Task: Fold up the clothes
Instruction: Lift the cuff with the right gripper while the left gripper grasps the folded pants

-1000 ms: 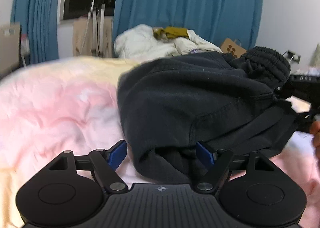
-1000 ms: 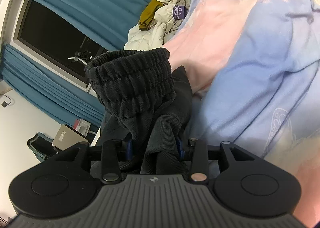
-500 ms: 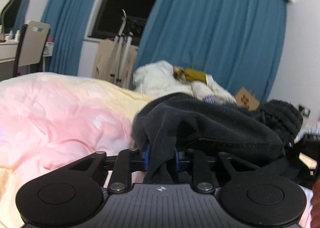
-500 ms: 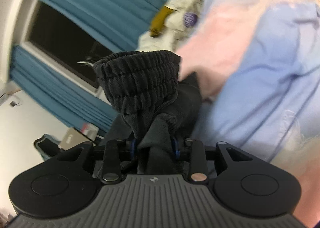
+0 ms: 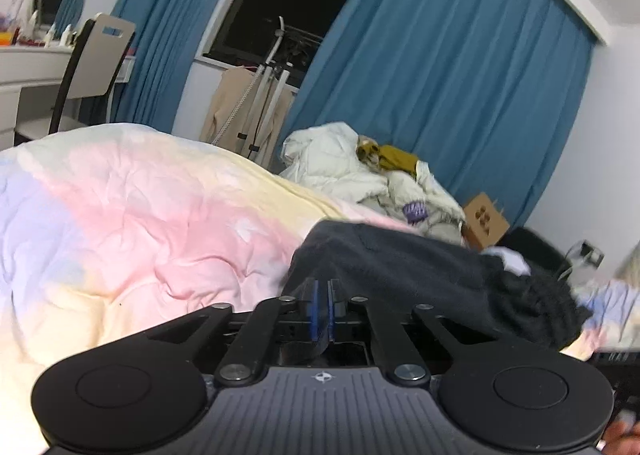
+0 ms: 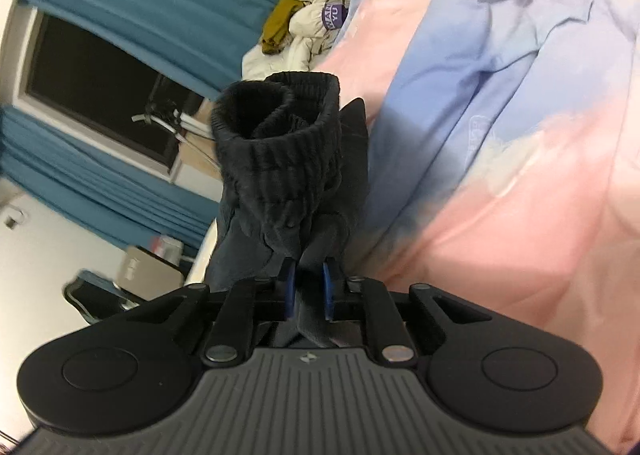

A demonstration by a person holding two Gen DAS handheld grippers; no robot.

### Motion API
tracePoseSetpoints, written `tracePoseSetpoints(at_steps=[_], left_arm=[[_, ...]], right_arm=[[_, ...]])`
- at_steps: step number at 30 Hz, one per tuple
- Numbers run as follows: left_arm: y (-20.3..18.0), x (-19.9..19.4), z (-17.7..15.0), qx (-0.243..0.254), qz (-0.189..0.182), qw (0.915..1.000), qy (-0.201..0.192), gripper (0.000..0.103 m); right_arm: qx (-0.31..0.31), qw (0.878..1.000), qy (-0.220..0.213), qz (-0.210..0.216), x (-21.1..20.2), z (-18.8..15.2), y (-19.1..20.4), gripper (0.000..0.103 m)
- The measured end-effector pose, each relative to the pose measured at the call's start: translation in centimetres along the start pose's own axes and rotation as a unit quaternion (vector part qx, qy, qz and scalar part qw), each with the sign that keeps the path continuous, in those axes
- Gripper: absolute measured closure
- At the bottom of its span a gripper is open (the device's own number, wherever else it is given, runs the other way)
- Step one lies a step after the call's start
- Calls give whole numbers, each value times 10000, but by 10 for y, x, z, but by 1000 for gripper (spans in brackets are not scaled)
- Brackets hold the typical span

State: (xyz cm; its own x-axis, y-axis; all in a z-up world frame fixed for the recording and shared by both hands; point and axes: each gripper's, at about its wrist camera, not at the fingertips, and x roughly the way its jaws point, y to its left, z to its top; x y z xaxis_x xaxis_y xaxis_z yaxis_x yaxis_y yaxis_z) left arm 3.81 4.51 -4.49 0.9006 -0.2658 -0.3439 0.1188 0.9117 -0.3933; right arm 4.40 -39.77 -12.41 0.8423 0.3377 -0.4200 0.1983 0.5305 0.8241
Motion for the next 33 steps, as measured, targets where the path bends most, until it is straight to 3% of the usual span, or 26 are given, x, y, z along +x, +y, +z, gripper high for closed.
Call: tracePoseSetpoints(at_steps=[1, 2, 5, 7, 9, 10, 13, 15, 22, 26, 30, 33], left_arm=[[4, -3, 4, -144, -58, 9999, 1, 50], [8, -4, 9, -277, -137, 9995, 19, 36], [13, -4, 24, -402, -303, 9987, 29, 16], [18, 9, 37, -513, -522, 9970, 250, 10], [20, 26, 45, -636, -700, 9944, 465, 5], [23, 35, 49, -705, -695, 9937, 521, 4], [29, 70, 56, -678, -688, 9921, 795, 4], [33, 94, 54, -644, -712, 9896, 1071, 4], [44, 163, 27, -1022, -1108, 9690, 1955, 10], [44, 195, 12, -1104, -1142, 9591, 2344, 21], [37, 209, -1, -877, -1071, 9618, 2363, 30], [31, 212, -6, -694, -963, 9658, 2305, 40]], right_arm=[[-69, 10000, -10, -65, -2, 1, 2, 90], [-131, 9998, -63, -125, -4, 3, 4, 90], [-155, 9997, -129, -116, -9, 8, 5, 79], [-94, 9999, -139, 10, -13, 9, 1, 47], [-103, 9996, -190, 156, -16, 8, 2, 38], [-175, 9995, -187, 161, -14, 9, 4, 28], [-512, 9986, -149, -34, -4, 13, 10, 9], [-656, 9977, -77, -128, 7, 17, 15, 6], [-657, 9977, 152, -50, 55, 29, 11, 7], [-634, 9974, 318, -144, 73, 33, 2, 26], [-568, 9975, 330, -267, 81, 33, -5, 45], [-684, 9970, 269, -239, 82, 32, 0, 50]])
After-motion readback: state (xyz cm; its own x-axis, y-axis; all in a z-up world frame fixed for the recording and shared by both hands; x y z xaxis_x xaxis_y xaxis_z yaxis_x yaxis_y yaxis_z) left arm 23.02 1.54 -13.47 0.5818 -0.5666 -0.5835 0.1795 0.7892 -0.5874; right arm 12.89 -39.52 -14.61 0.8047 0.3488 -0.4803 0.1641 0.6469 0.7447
